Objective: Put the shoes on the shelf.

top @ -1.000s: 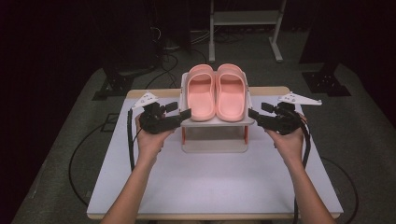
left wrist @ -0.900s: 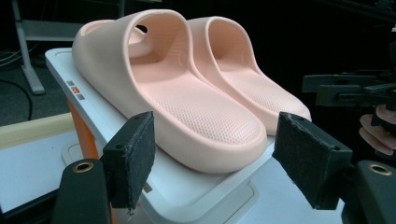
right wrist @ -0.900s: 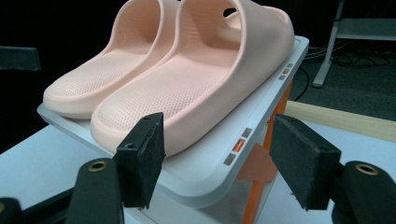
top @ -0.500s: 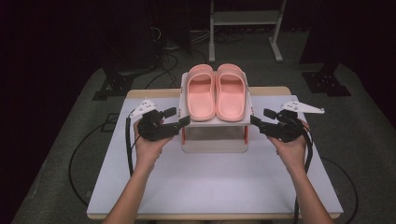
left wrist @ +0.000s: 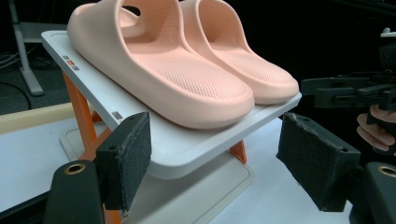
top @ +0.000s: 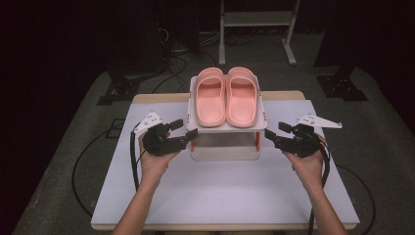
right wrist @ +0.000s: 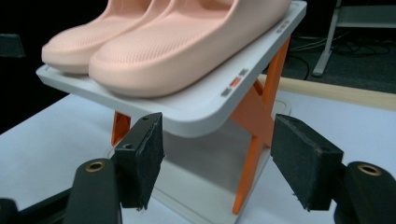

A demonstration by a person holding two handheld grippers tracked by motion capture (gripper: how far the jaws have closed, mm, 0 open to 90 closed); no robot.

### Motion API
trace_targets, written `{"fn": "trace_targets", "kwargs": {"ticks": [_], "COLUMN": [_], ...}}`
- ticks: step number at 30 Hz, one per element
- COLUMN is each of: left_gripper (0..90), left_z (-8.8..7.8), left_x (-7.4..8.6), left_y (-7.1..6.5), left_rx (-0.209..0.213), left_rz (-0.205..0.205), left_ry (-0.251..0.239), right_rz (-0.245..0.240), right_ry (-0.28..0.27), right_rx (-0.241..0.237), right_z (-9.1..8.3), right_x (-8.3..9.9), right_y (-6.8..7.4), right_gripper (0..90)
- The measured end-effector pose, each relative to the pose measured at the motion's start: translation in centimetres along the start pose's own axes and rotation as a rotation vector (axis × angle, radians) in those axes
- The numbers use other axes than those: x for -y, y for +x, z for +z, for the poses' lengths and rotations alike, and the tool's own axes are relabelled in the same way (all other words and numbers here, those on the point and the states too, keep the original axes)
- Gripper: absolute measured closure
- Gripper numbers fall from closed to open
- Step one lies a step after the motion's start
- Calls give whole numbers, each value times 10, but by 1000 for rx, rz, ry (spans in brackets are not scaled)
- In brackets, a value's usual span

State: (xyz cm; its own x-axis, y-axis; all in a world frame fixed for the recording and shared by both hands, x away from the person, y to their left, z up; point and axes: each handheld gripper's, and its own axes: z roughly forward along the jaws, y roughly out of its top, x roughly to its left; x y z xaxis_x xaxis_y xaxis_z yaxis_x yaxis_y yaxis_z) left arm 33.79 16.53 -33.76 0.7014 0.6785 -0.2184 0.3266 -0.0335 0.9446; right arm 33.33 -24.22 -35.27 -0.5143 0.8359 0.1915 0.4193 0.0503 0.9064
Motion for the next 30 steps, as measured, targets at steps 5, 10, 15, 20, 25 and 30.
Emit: {"fn": "trace_targets", "kwargs": {"ticks": [5,10,15,20,25,30], "left_gripper": [237,237,234,225,226,226], "left_z": [-4,-9,-12,-15,-19,-22], "left_x": [7,16,24,32,40,49], "left_y": [-1,-2,-3,-3,-4,-5], "left_rx": [-16,-23,-30,-37,-41,-41], "left_rz": [-4,-7,-4,-8,-5,-16], "left_ry": [-5,-6,-3,-1,7,0], "right_rz": [7,17,14,15,10,31], "right_ry": [14,16,20,33,43,41], "right_rx": [5,1,1,1,8,1], "right_z": [-3,-8,-10,-9,-10,-13], "right_x": [11,19,26,35,42,48], "right_y": [-2,-2,-2,-2,-3,-5], "right_gripper": [338,337,336,336,334,332]}}
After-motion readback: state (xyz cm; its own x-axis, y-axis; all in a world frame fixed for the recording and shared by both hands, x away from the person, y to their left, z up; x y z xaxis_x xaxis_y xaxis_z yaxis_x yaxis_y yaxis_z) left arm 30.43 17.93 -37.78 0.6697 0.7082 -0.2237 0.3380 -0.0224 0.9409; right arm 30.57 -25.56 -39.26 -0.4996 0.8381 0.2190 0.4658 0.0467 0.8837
